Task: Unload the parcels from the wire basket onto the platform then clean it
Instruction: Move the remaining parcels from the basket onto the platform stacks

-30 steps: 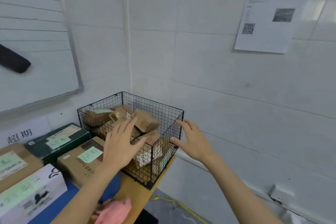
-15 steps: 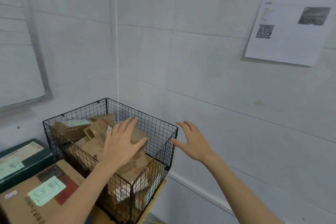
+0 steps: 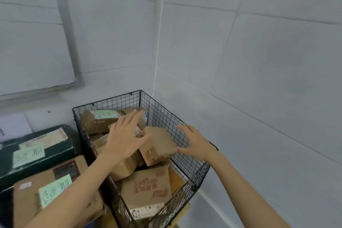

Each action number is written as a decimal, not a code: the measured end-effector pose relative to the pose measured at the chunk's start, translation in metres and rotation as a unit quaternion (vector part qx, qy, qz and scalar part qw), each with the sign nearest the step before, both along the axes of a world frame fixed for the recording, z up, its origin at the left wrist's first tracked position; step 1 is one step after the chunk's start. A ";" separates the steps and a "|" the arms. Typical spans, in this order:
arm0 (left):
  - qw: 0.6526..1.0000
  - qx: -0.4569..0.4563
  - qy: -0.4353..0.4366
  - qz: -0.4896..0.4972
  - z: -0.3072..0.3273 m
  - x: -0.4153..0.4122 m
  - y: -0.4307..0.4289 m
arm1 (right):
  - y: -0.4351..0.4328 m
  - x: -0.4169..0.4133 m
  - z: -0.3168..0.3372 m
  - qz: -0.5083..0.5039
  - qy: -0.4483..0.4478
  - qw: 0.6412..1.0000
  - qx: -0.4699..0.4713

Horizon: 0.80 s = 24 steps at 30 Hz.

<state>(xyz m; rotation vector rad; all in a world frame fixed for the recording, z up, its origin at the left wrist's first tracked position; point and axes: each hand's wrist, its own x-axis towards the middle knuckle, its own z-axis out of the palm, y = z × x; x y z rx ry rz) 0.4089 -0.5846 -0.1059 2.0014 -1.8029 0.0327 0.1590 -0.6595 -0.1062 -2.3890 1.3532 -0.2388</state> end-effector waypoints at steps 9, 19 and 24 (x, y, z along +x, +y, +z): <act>0.996 0.074 0.015 0.036 -0.026 -0.006 -0.027 | -0.077 0.033 -0.039 0.101 0.088 0.986 0.101; 0.984 0.164 0.053 0.048 -0.065 -0.036 -0.051 | -0.121 0.046 -0.076 0.227 0.166 0.954 0.099; 0.980 0.176 0.084 0.038 -0.074 -0.039 -0.057 | -0.133 0.045 -0.080 0.254 0.143 0.952 0.088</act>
